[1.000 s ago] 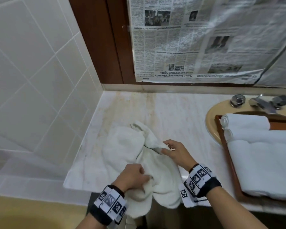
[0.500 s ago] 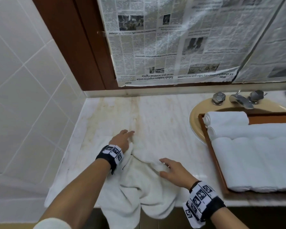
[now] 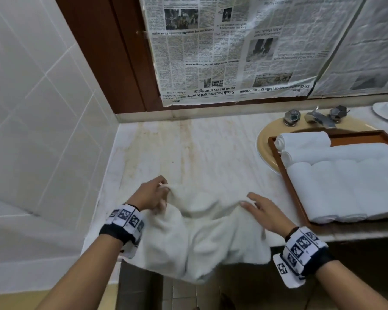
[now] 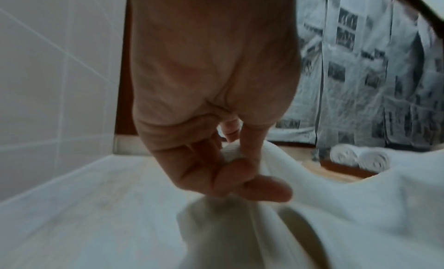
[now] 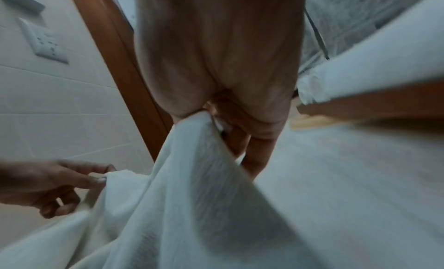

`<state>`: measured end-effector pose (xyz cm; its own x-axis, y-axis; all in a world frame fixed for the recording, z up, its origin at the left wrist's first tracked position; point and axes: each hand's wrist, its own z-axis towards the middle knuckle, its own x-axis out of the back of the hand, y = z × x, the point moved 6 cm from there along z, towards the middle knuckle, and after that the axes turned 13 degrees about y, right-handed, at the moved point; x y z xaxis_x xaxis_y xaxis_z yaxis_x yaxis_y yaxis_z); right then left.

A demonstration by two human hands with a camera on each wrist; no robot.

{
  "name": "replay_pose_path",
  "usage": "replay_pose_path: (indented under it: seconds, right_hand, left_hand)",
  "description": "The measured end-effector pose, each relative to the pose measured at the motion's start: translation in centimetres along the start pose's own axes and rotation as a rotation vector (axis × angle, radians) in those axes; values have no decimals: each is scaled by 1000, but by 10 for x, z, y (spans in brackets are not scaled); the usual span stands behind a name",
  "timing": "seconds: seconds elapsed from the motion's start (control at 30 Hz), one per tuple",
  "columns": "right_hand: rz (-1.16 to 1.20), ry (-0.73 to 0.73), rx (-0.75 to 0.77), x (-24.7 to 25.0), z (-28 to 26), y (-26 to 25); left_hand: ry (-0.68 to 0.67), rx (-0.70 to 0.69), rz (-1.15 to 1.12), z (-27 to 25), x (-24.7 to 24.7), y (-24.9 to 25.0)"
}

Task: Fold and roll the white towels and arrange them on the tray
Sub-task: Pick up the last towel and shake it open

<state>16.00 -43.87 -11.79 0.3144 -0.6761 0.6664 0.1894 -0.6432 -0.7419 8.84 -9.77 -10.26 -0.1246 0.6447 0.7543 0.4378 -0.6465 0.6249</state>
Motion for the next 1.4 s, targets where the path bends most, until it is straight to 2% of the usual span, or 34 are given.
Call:
replay_pose_path:
  seconds: [0.1,0.23,0.37,0.47,0.67,0.83,1.1,1.23,1.33,1.4]
  right_hand:
    - [-3,32,101,26,3,-30]
    - [-58,1,179,62,10,-60]
    - [-131,-120,234,99,17,-94]
    - [-344,-158,309,125,24,-101]
    - [-467,-66,352,157,31,-93]
    - [-383,62,363,171,27,-80]
    - [-270,46,317,187,13,-84]
    - [-390,41,276,206,14,-88]
    - [-482,112,235,214,17,-90]
    - [-438,198,241,219,17,-96]
  left_hand:
    - [60,-93,-6,-14,46,16]
    - [219,-106,-160,-22,111,33]
    - [214,-144,-156,-45,147,55]
    - [235,-145,-111,-61,163,65]
    - [414,-170,-171,-89,178,90]
    - [532,-65,-300,-97,183,80]
    - [555,16,-381,-97,190,64]
    - [571,69,-465,-89,200,50]
    - [567,68,-490,-87,206,52]
    - [610,67,-499,-88,212,54]
